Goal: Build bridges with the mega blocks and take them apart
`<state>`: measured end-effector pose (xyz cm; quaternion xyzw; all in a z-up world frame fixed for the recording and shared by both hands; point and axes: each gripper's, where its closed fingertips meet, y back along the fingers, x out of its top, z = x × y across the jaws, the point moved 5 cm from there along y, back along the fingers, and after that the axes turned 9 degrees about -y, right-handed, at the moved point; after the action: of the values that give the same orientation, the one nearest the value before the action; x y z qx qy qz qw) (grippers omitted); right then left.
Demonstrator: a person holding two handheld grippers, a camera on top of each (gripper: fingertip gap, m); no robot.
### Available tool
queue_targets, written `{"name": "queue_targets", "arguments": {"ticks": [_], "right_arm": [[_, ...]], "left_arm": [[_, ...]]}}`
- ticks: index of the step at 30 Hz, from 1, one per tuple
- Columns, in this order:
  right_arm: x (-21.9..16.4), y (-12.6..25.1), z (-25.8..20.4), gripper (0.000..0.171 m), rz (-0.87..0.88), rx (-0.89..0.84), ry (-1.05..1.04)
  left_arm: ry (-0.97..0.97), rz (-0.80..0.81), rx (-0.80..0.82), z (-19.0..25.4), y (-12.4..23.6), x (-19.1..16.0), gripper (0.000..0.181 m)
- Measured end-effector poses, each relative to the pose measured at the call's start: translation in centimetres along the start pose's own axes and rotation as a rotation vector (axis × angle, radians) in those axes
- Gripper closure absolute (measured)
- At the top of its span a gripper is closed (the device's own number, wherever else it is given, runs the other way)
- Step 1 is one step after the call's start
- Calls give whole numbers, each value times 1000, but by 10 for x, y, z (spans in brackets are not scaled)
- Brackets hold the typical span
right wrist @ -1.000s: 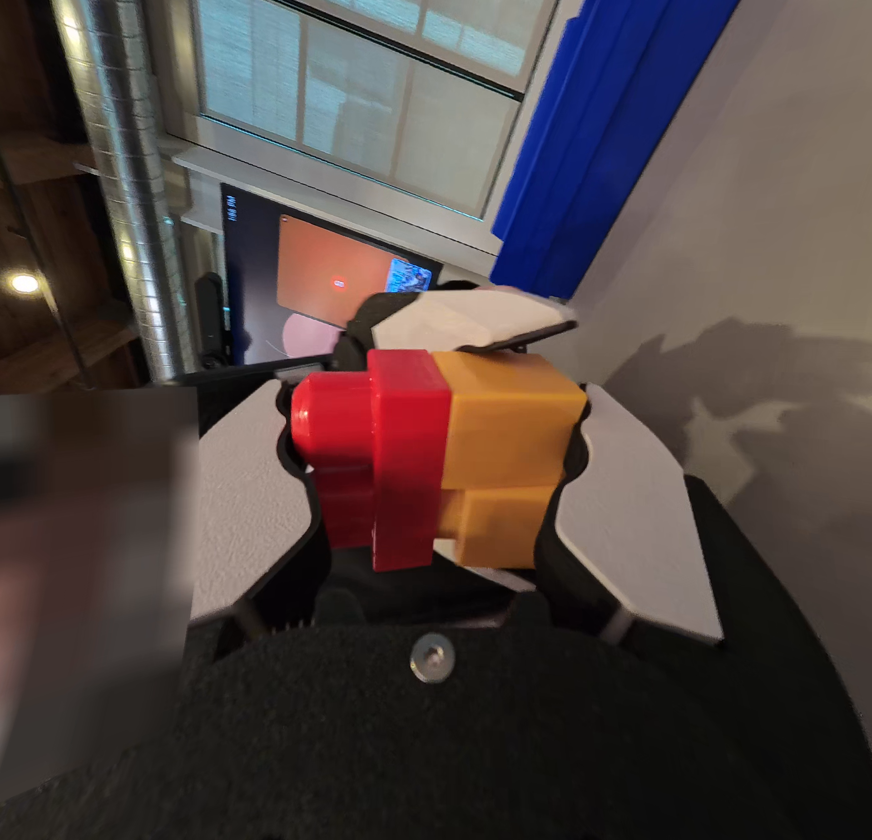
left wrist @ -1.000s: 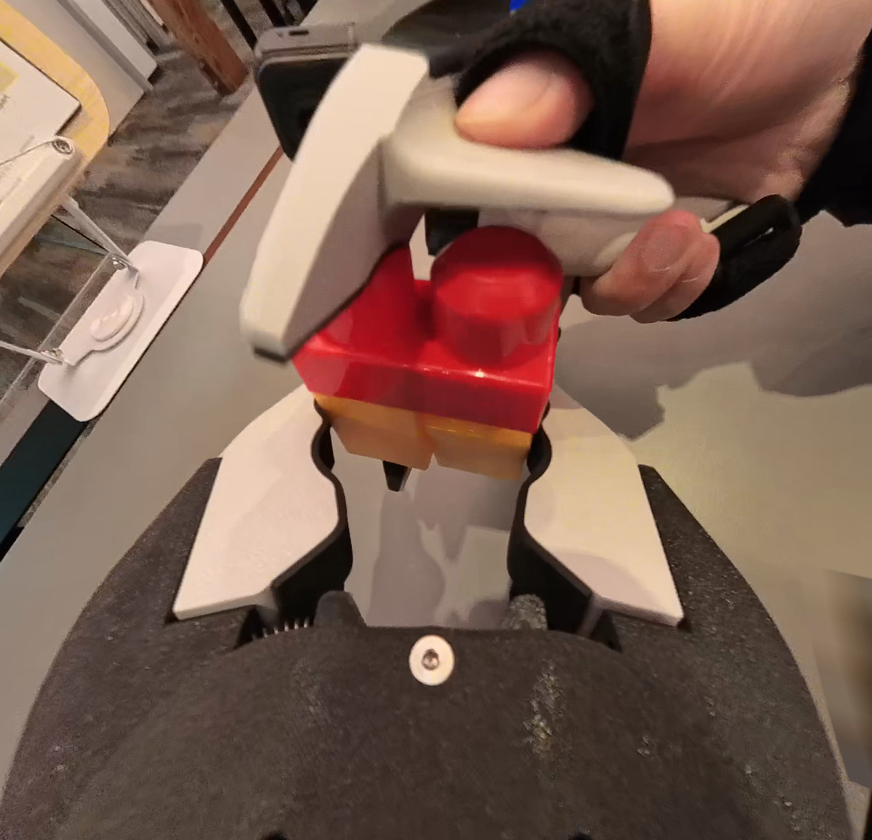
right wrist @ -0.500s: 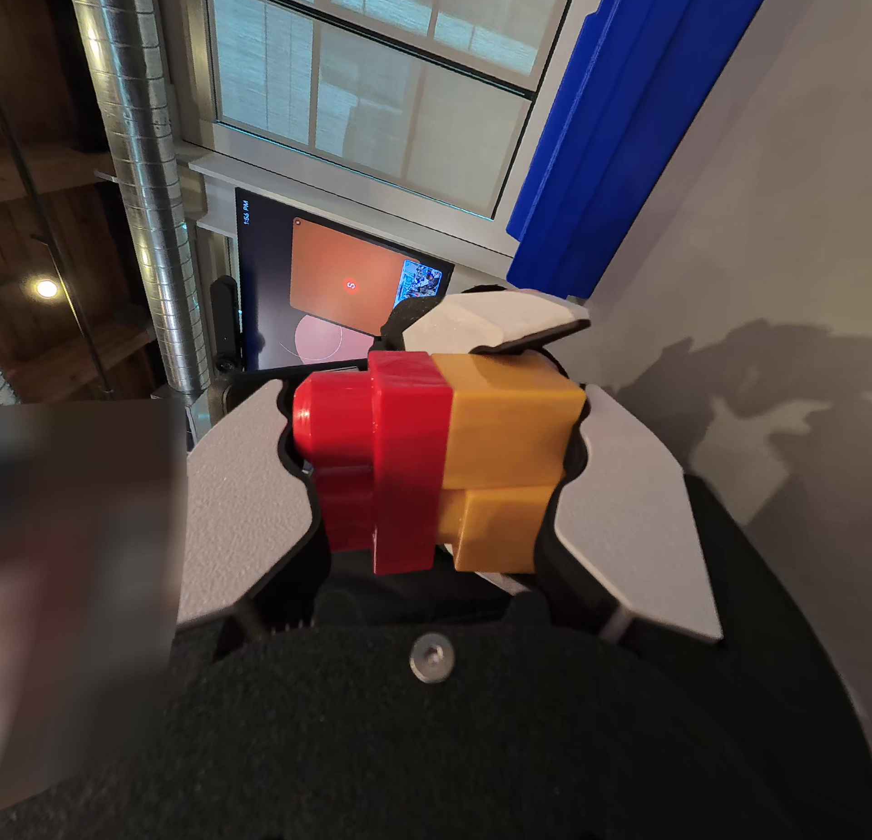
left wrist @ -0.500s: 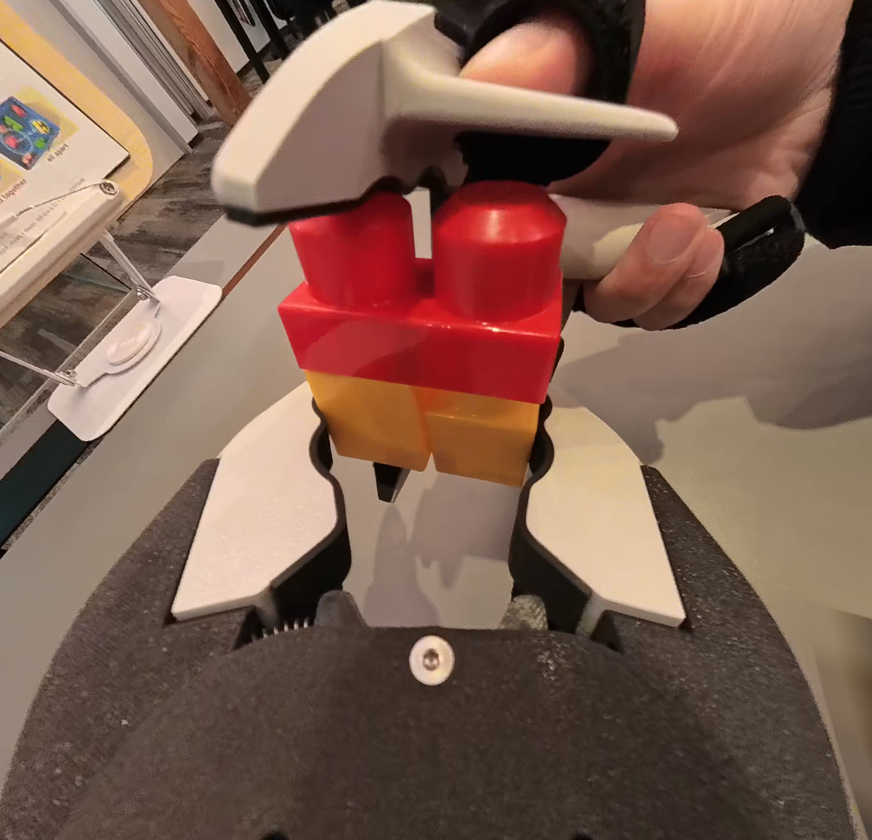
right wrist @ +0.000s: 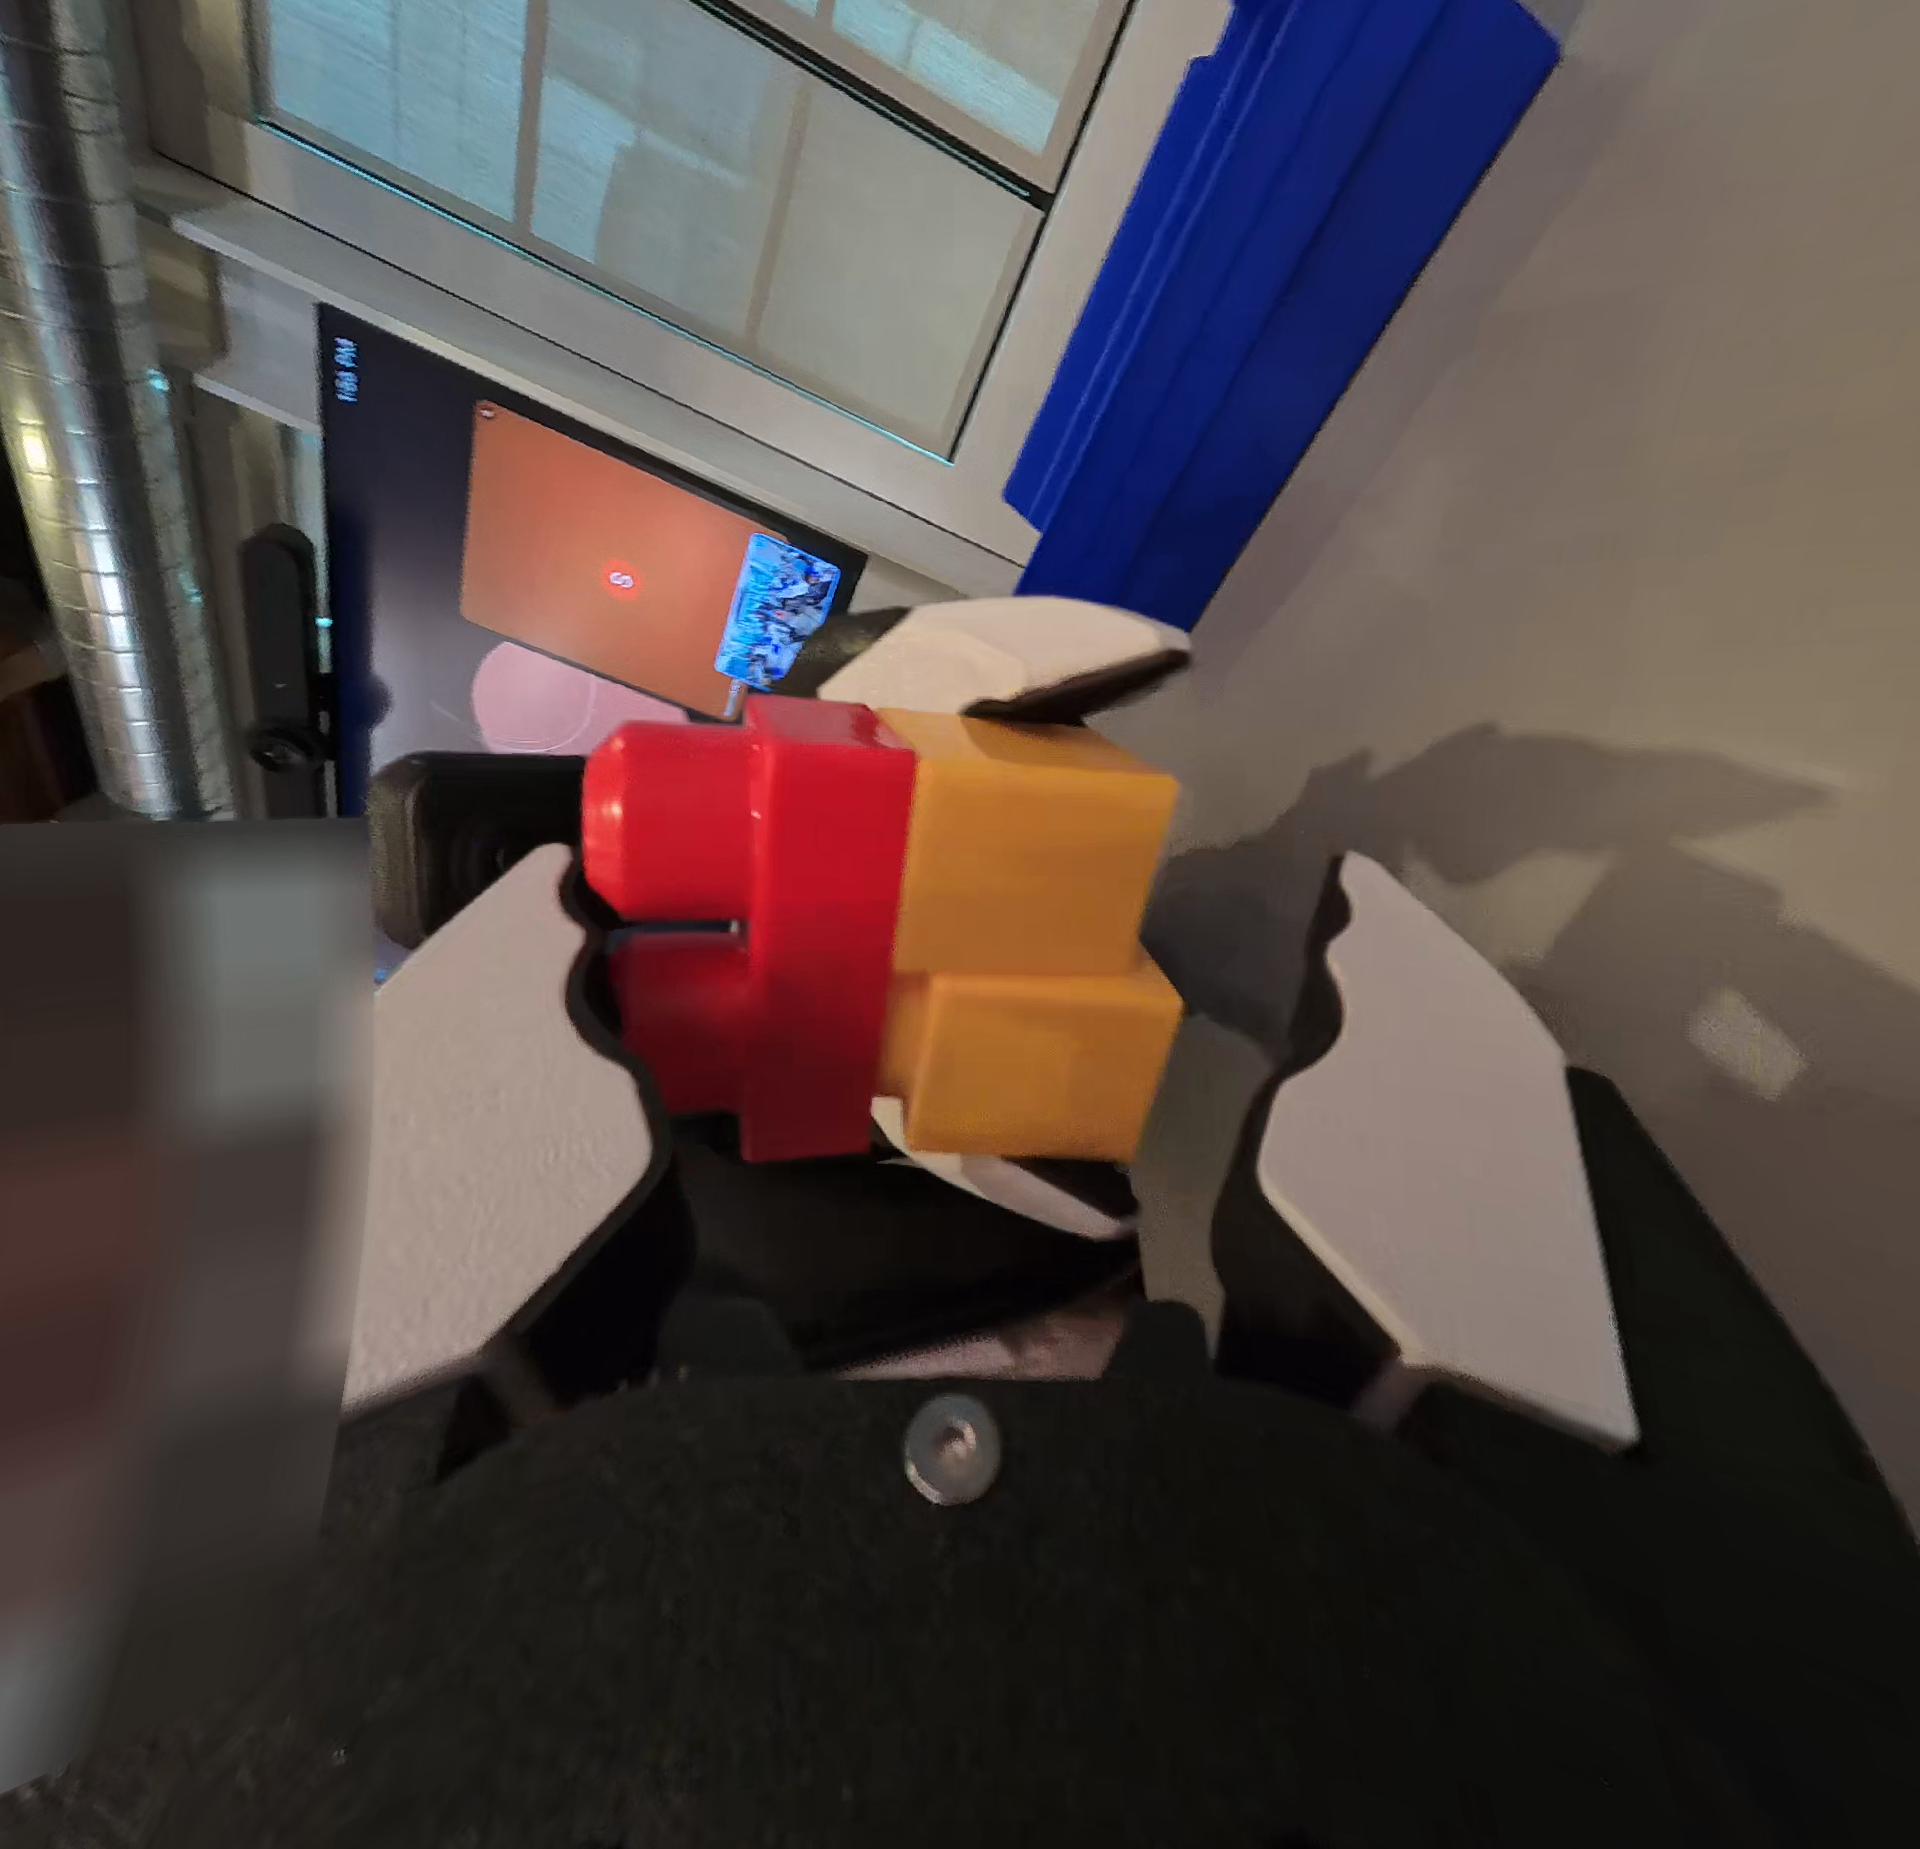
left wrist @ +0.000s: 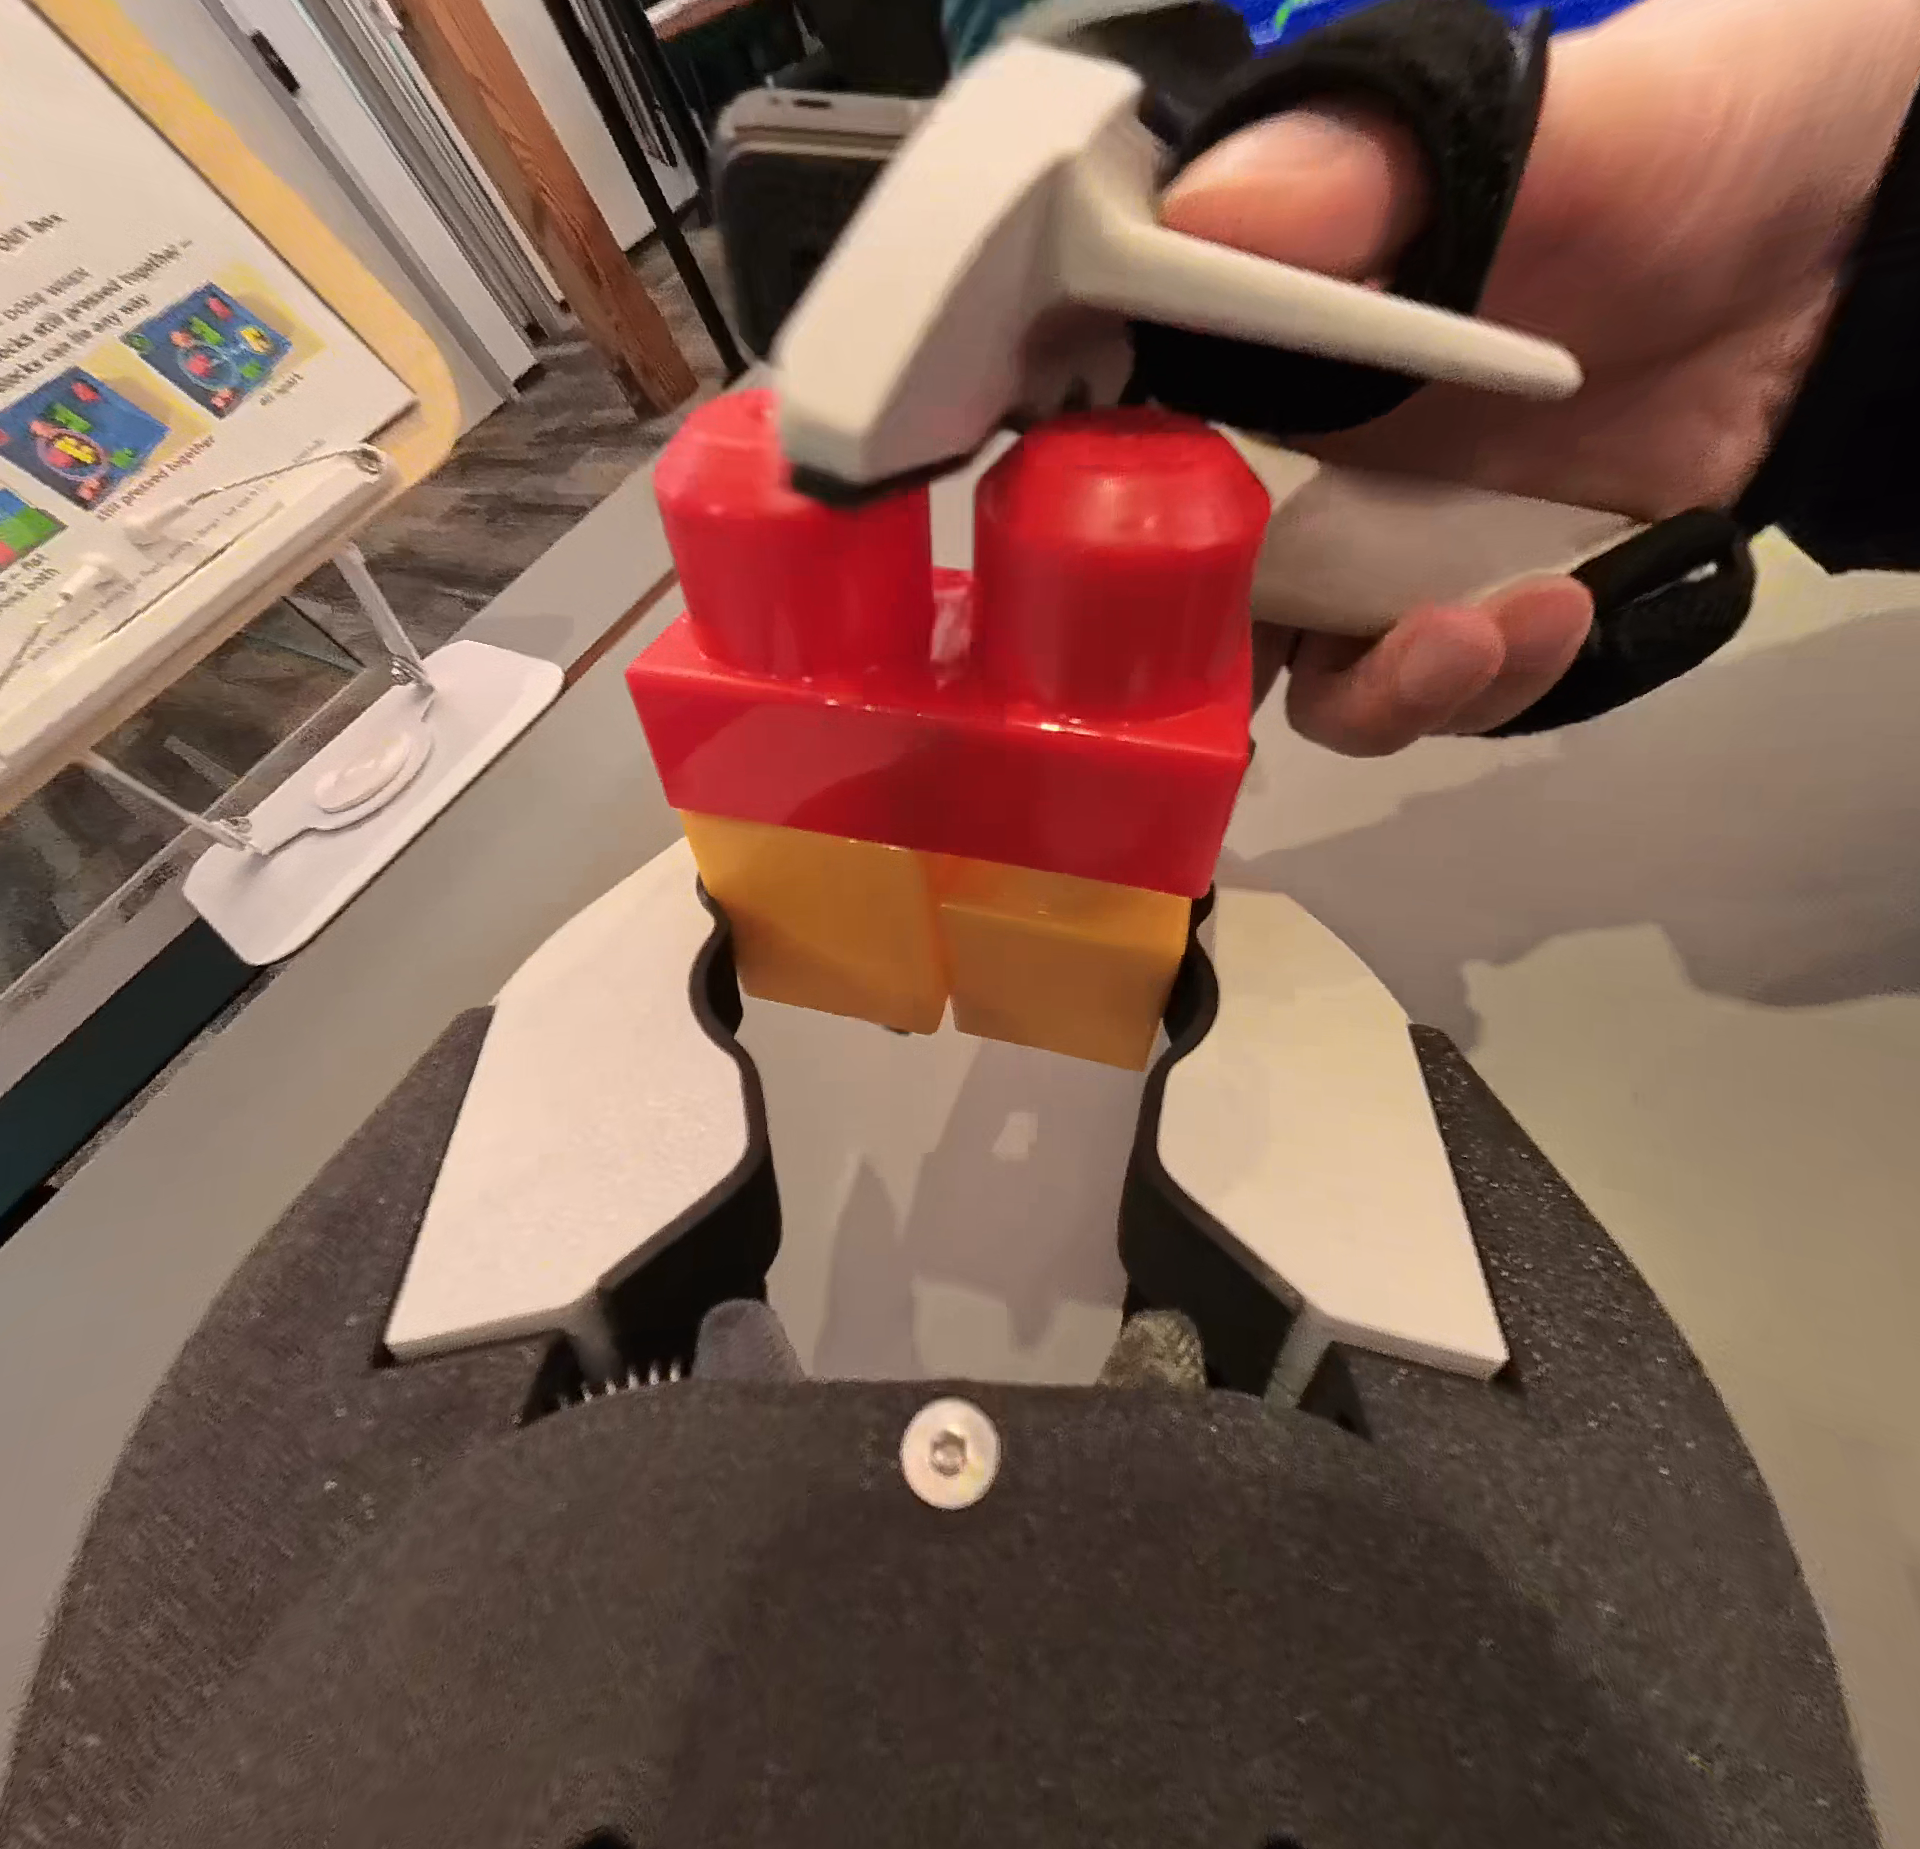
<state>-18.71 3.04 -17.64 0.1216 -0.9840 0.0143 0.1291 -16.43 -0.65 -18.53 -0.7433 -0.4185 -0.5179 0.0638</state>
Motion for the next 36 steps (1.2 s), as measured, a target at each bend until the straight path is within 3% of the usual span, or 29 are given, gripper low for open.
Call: {"name": "queue_targets", "arguments": {"ticks": [1,7,22,36], "right_arm": [[-1,2,1,39,1,-16,4],[-19,1,-8,36,-87,47,-57],[-24,-18,-9,54,-90,114,-54],[-29,-18,-5,57,-118,143,-21]], "left_arm": [[8,5,3,-2,2,0,100],[2,5,28,-10,7,-1,99],[-20,-36,24,-8,6,3,100],[-1,-25,-8,-1,3,1,98]]}}
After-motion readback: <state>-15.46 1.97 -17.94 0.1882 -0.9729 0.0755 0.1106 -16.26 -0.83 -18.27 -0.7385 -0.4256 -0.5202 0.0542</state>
